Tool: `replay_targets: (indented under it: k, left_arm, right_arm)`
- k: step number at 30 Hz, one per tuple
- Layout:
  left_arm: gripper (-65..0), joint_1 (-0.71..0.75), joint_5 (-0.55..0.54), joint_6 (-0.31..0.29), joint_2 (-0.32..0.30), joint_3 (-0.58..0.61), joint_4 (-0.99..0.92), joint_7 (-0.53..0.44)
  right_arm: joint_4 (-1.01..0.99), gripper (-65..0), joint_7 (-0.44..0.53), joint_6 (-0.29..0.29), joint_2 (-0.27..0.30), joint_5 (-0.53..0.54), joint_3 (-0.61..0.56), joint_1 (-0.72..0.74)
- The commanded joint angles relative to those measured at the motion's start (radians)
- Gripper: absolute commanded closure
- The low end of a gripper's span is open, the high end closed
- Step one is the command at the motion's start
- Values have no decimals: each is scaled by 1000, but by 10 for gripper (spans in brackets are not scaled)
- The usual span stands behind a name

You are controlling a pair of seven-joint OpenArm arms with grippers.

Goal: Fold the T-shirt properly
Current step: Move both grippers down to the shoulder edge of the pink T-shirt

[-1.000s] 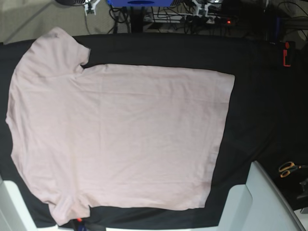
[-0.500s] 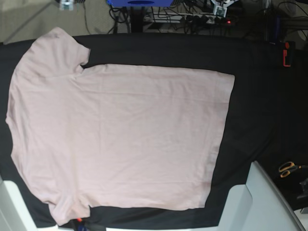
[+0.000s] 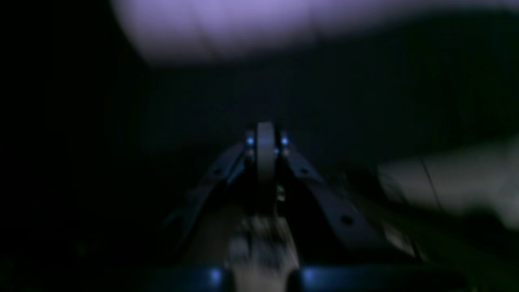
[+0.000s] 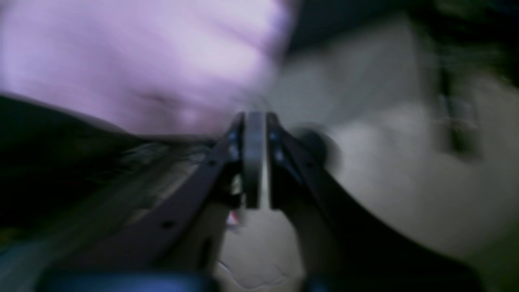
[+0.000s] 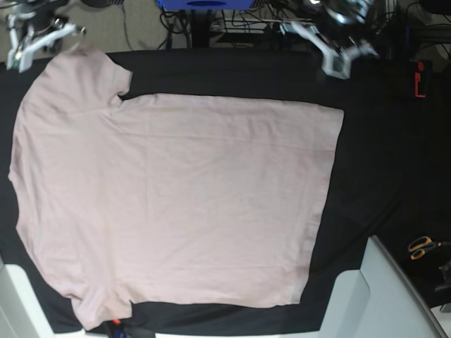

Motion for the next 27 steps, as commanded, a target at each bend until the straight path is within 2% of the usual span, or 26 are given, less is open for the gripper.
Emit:
replay_targets:
  k: [1, 3, 5, 6, 8, 10, 13, 15, 19, 25, 27]
  left_arm:
    - [0, 10, -1, 7, 5, -33, 33, 20]
    - [-2, -16, -1, 6, 16, -97, 70, 78]
    - [-72, -42, -1, -14, 11, -142, 80, 134]
    - [-76, -56, -1, -53, 11, -161, 82, 154]
    - [-76, -84, -21, -154, 13, -204, 77, 178]
    - [-76, -110, -123, -255, 14, -275, 62, 197]
    - [-76, -148, -274, -330, 5, -390, 30, 227]
    - [-76, -182, -294, -358, 5, -451, 7, 240]
    - [-76, -225, -266, -400, 5, -502, -38, 246]
    - [-76, -234, -261, -404, 5, -504, -51, 246]
    - [-67, -234, -264, -404, 5, -504, -51, 246]
  right_arm:
    - [19, -150, -28, 53, 32, 39, 52, 23]
    - [2, -273, -147, 198, 57, 90, 119, 97]
    - [-42, -381, -251, 319, 71, 108, 185, 166]
    - [-67, -417, -294, 319, 75, 108, 227, 208]
    - [-124, -432, -355, 319, 77, 107, 306, 286]
    - [-180, -432, -401, 319, 77, 107, 385, 349]
    - [-251, -432, -424, 319, 79, 107, 445, 399]
    - [-277, -432, -423, 319, 98, 107, 454, 418]
    - [-329, -435, -424, 319, 102, 108, 455, 451]
    - [-461, -434, -423, 319, 118, 111, 458, 487]
    - [-503, -434, -423, 319, 121, 147, 454, 488]
